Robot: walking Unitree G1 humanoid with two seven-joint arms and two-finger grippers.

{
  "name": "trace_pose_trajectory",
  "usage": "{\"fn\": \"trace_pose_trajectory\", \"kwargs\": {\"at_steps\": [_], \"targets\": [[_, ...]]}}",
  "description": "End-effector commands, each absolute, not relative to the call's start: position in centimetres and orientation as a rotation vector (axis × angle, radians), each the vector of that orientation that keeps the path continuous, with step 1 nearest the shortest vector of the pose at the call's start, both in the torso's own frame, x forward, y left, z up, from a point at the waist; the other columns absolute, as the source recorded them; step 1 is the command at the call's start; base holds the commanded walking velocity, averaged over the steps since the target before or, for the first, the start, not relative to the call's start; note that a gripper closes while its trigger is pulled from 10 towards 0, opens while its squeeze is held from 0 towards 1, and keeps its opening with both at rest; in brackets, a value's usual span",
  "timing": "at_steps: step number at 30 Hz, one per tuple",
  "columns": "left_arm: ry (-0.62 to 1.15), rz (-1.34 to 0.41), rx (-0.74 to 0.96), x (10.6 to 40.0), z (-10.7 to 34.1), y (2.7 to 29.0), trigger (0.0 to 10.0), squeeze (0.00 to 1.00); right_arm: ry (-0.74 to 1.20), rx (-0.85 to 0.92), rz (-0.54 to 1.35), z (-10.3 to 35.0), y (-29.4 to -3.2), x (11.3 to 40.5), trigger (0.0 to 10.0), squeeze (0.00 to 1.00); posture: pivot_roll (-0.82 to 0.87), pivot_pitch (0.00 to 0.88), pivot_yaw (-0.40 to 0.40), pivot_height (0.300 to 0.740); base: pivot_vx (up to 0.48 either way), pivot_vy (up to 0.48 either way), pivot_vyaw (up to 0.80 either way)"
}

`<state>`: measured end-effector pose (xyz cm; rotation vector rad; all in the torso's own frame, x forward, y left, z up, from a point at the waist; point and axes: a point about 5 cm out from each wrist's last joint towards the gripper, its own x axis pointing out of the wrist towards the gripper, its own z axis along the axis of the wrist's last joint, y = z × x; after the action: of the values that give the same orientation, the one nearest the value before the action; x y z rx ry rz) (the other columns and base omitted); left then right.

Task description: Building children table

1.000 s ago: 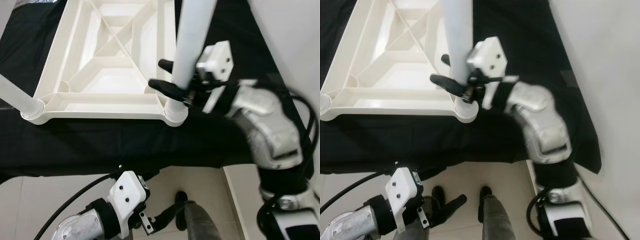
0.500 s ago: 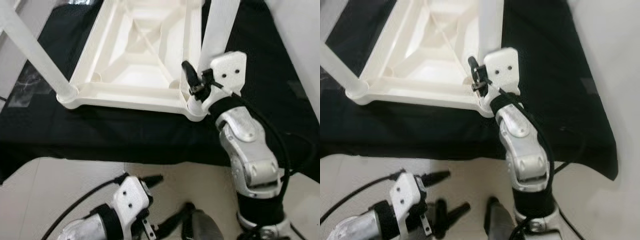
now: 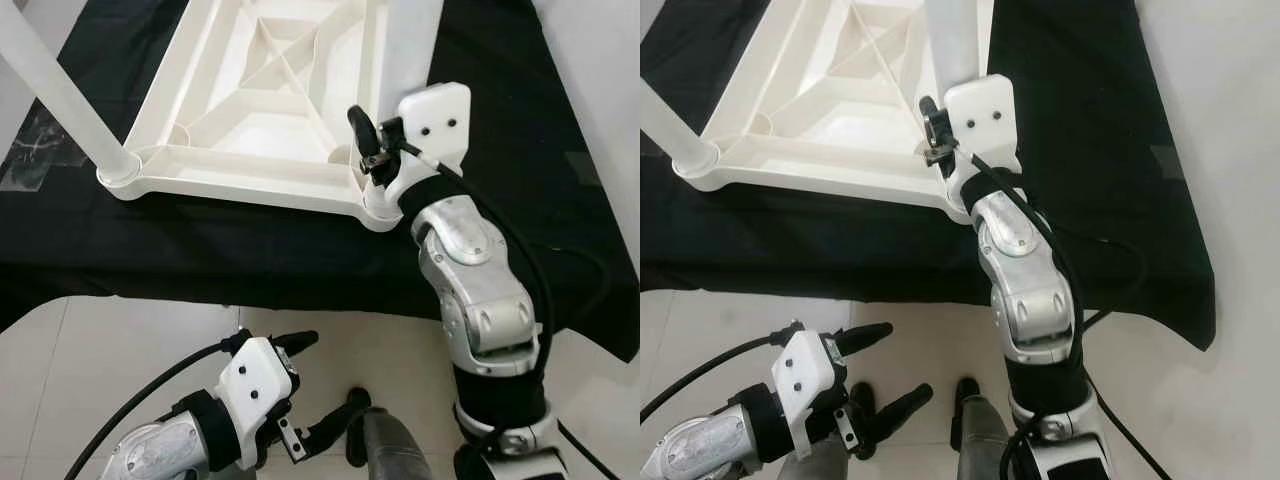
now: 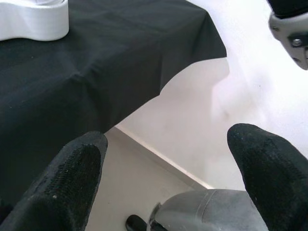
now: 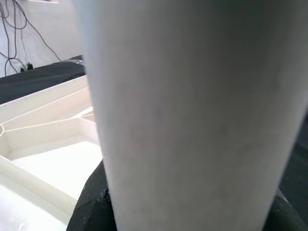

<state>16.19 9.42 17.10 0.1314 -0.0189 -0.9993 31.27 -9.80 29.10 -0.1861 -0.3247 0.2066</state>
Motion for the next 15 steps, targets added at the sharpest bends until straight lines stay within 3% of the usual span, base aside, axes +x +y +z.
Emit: {"fn": "trace_pose_trajectory", "kwargs": {"at_steps": [1, 10, 15], "targets": [[0.013, -1.003, 0.126, 16.0, 16.4, 9.4, 10.0, 0.00, 0.027, -0.155, 0.123, 22.7, -12.0, 33.0, 10.0, 0.00, 0.04, 0.418, -0.030, 0.740, 0.000, 0.000, 0.00], [0.011, -1.005, 0.127, 16.0, 16.4, 9.3, 10.0, 0.00, 0.133, 0.054, 0.050, 21.7, -13.1, 33.3, 10.0, 0.00, 0.04, 0.420, -0.031, 0.740, 0.000, 0.000, 0.00], [0.009, -1.008, 0.132, 16.1, 16.5, 9.3, 10.0, 0.00, 0.121, 0.050, 0.054, 21.6, -13.1, 33.2, 10.0, 0.00, 0.04, 0.420, -0.029, 0.740, 0.000, 0.000, 0.00]]}}
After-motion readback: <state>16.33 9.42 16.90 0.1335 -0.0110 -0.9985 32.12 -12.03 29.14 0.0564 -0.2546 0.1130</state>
